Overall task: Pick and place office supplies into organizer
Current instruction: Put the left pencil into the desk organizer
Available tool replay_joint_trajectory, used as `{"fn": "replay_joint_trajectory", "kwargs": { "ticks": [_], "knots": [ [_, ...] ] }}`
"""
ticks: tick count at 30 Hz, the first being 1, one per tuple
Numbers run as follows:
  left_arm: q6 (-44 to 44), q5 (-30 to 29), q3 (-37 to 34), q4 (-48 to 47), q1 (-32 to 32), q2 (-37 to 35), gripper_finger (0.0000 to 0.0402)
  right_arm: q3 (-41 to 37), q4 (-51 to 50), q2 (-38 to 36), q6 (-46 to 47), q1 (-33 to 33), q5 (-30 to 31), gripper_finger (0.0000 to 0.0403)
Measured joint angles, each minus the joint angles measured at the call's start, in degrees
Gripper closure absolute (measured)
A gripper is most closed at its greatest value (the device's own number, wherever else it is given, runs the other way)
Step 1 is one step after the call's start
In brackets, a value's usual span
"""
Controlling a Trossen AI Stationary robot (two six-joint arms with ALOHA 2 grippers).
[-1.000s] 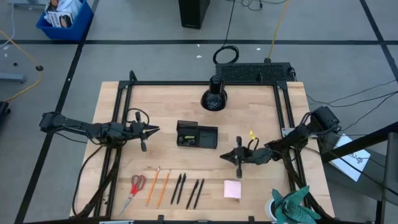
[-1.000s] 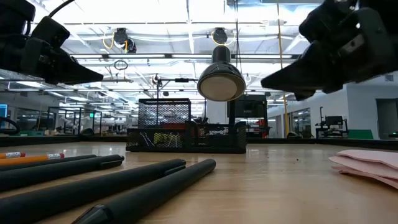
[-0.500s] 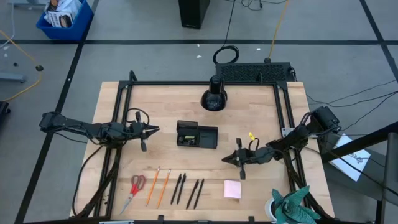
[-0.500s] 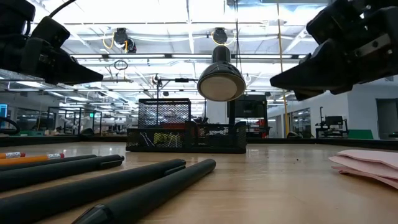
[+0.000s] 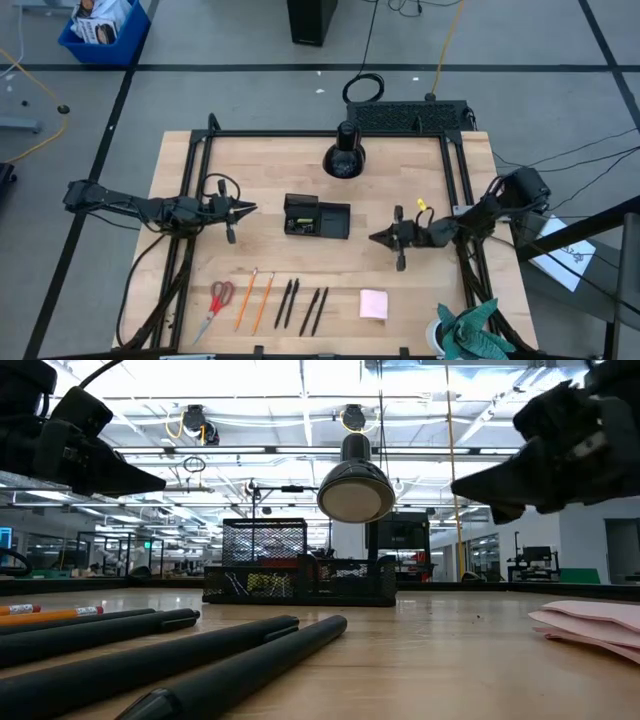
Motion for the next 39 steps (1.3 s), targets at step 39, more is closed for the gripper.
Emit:
{"fn": "replay_joint_trajectory", "kwargs": {
  "ticks": [39],
  "knots": [
    [-3.5,3.2,0.0,-3.4,0.0,0.0,0.036,-6.0,-49.0,-60.6,-9.6,3.9,3.7,0.0403]
  ]
}}
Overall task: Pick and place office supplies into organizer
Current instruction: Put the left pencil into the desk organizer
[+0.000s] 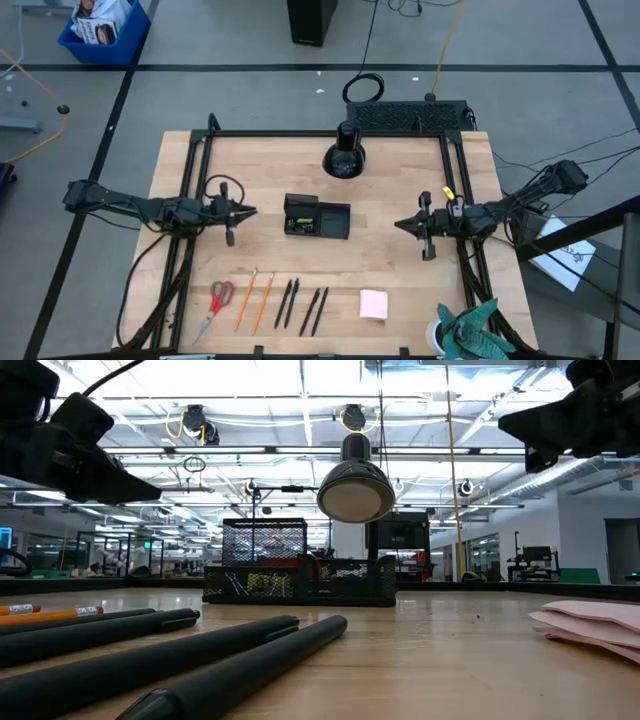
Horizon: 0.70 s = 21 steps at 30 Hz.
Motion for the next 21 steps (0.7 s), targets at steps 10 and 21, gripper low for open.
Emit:
{"fn": "replay_joint_trajectory", "kwargs": {
  "ticks": [10,21],
  "knots": [
    [-10.0,4.9,1.0,-3.4,-1.1,1.5,0.036,-0.1,-0.1,0.0,-5.9,0.0,0.0,0.0403],
    [-16.8,-1.7,18.0,-6.7,-20.4,23.1,0.036,-0.1,-1.6,0.0,-3.8,0.0,0.0,0.0403]
  ]
}}
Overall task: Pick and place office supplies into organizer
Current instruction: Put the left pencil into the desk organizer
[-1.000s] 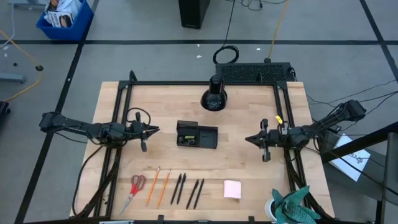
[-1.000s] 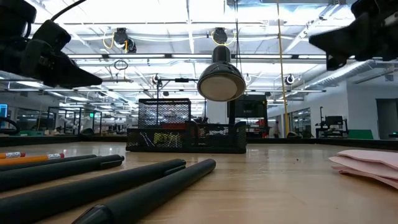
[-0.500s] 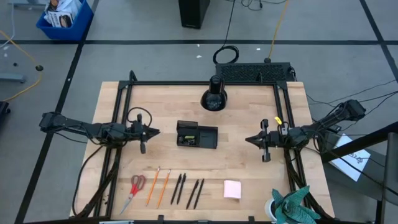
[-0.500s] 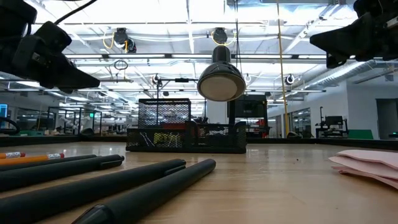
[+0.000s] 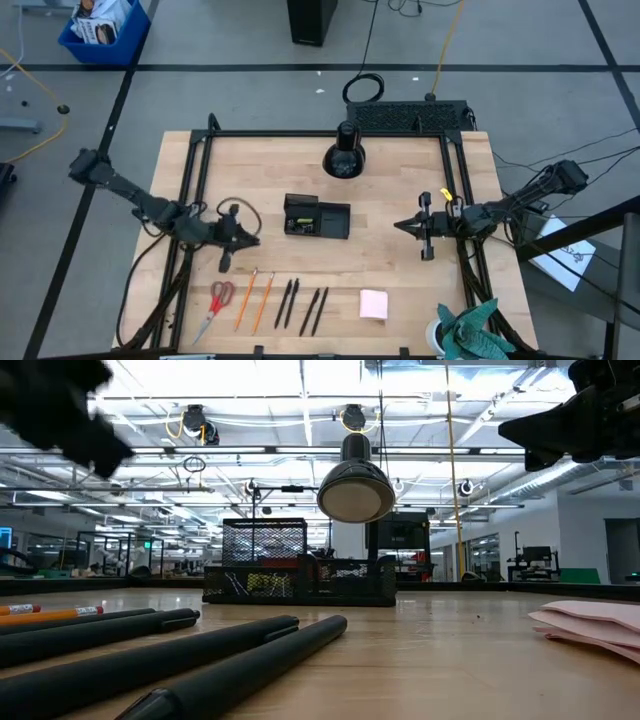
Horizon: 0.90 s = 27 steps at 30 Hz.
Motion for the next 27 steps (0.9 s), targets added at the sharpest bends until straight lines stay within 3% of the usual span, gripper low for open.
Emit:
{"fn": "replay_joint_trajectory", "kwargs": {
  "ticks": [6,11,14,19,24,27],
  "knots": [
    [-10.8,-11.2,21.8,-21.2,-9.1,17.1,0.036,0.0,1.3,0.0,-0.1,0.0,0.0,0.0399],
    [-29.2,-9.5,38.2,-46.3,-12.5,29.5,0.036,0.0,1.6,0.0,-2.2,0.0,0.0,0.0399],
    [-38.5,-6.2,44.1,-55.7,-14.2,34.7,0.036,0.0,1.6,0.0,-2.5,0.0,-0.4,0.04],
    [-49.8,1.1,48.2,-57.7,-16.4,39.1,0.036,0.0,4.2,0.0,-4.5,-0.8,-7.2,0.0402],
    [-74.1,-1.3,48.2,-57.3,-16.6,41.1,0.036,0.0,7.1,0.0,-6.0,-2.0,-10.2,0.0402],
    [-82.4,0.1,48.2,-57.4,-16.5,43.4,0.036,0.0,8.0,0.0,-9.2,-3.0,-10.3,0.0401]
  ]
}}
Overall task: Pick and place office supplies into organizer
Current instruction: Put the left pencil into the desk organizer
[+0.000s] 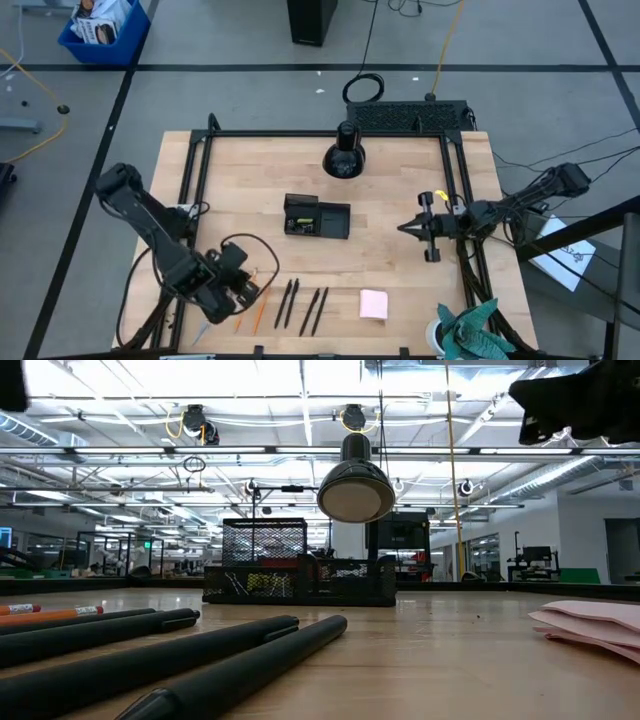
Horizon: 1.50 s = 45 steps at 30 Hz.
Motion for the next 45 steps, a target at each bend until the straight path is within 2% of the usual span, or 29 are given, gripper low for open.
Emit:
{"fn": "replay_joint_trajectory", "kwargs": {
  "ticks": [5,9,14,22,27,30,35,38,41,45],
  "knots": [
    [-6.5,10.0,0.0,-0.9,2.0,5.0,0.036,0.0,0.8,0.0,-4.2,-1.7,3.3,0.0402],
    [-6.2,11.6,0.0,-1.0,5.3,8.4,0.036,0.0,-0.4,0.0,-5.1,-2.8,6.1,0.0401],
    [-2.3,11.6,0.0,0.6,9.3,10.8,0.036,0.0,-0.3,0.0,-7.0,-3.6,6.0,0.0402],
    [3.7,18.6,0.0,1.3,11.5,13.2,0.036,0.0,-2.0,0.1,-1.3,-3.6,6.0,0.0399],
    [6.9,14.7,0.0,1.8,10.1,13.3,0.0345,0.0,-1.7,0.1,1.6,-3.6,6.0,0.0399],
    [7.1,11.2,0.0,2.0,8.6,13.6,0.0309,0.0,-1.3,0.1,1.8,-3.6,6.0,0.0399],
    [5.3,11.3,0.0,1.8,7.7,13.8,0.0237,0.0,-0.2,0.1,0.4,-3.6,6.0,0.0399],
    [4.3,11.3,0.0,1.8,7.8,13.8,0.0209,0.0,0.1,0.1,0.0,-3.6,6.0,0.0399],
    [4.0,11.3,-1.0,3.0,8.1,13.8,0.0199,0.0,0.1,0.1,-0.6,-3.6,6.0,0.0399],
    [3.4,11.9,-4.0,6.7,8.1,13.8,0.0205,0.0,0.0,0.1,0.0,-3.6,6.0,0.0399]
  ]
}}
